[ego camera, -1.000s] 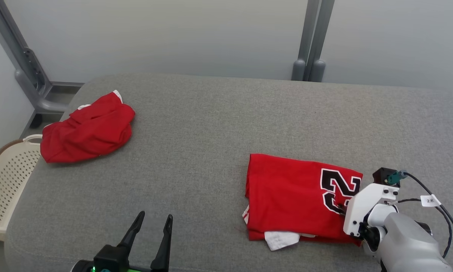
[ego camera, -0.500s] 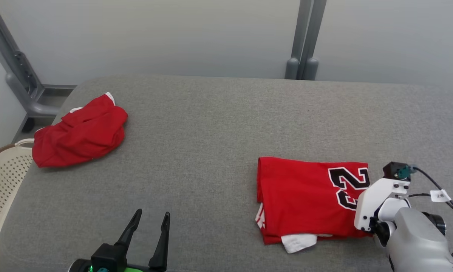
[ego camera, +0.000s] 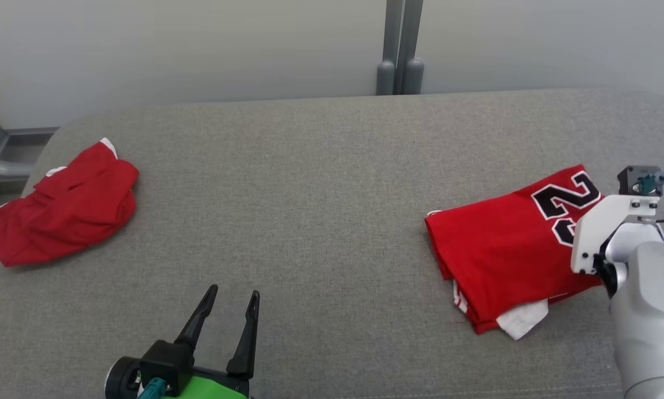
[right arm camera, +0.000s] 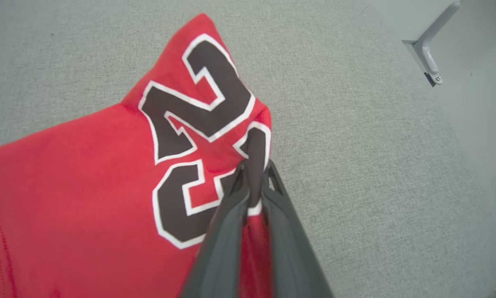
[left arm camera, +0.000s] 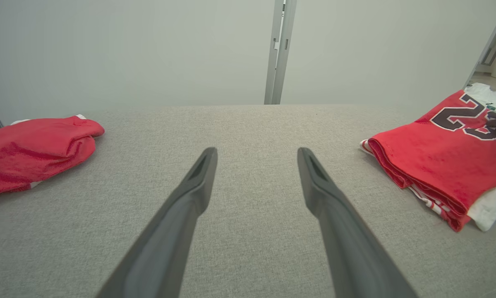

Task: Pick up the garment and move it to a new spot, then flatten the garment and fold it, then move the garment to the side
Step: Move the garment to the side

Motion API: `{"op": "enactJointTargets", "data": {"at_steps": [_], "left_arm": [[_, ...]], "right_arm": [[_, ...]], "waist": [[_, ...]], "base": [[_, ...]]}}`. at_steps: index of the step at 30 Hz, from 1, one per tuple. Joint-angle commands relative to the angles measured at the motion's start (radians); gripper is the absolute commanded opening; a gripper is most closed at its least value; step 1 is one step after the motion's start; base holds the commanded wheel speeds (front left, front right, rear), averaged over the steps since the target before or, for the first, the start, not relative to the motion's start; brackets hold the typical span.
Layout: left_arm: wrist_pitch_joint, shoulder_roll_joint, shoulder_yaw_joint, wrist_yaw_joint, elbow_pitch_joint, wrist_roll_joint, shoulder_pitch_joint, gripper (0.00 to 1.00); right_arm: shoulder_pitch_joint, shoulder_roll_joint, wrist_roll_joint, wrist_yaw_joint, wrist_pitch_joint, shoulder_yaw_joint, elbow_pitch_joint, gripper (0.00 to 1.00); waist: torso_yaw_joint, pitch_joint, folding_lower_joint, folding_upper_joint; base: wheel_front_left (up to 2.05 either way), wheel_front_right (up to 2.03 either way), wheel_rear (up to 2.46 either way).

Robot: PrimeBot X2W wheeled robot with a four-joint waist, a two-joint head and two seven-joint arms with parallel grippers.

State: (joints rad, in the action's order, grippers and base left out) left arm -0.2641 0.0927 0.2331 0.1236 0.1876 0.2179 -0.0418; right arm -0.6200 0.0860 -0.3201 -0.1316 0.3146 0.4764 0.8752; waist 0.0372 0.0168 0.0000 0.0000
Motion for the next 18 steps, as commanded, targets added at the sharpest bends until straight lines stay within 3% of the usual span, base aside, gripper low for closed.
{"op": "enactJointTargets", "data": {"at_steps": [1,9,18], "left_arm": [[-0.001,0.001,0.006,0.004,-0.009,-0.01,0.023,1.0],[-0.001,0.016,0.043,0.005,-0.054,-0.016,0.082,1.0],[-0.001,0.073,0.115,0.007,-0.1,-0.03,0.154,1.0]], "right_arm": [[-0.023,0.013,-0.017,0.002,-0.003,0.0,-0.026,0.0],[-0.102,0.086,-0.025,0.002,-0.022,0.02,-0.057,0.0],[-0.191,0.161,-0.065,0.002,-0.086,0.173,-0.071,0.0]], "waist": [[-0.031,-0.048,0.0,0.0],[-0.068,-0.173,0.0,0.0],[-0.09,-0.316,0.0,0.0]], "base": [[0.0,0.0,0.0],[0.0,0.0,0.0],[0.0,0.0,0.0]]}}
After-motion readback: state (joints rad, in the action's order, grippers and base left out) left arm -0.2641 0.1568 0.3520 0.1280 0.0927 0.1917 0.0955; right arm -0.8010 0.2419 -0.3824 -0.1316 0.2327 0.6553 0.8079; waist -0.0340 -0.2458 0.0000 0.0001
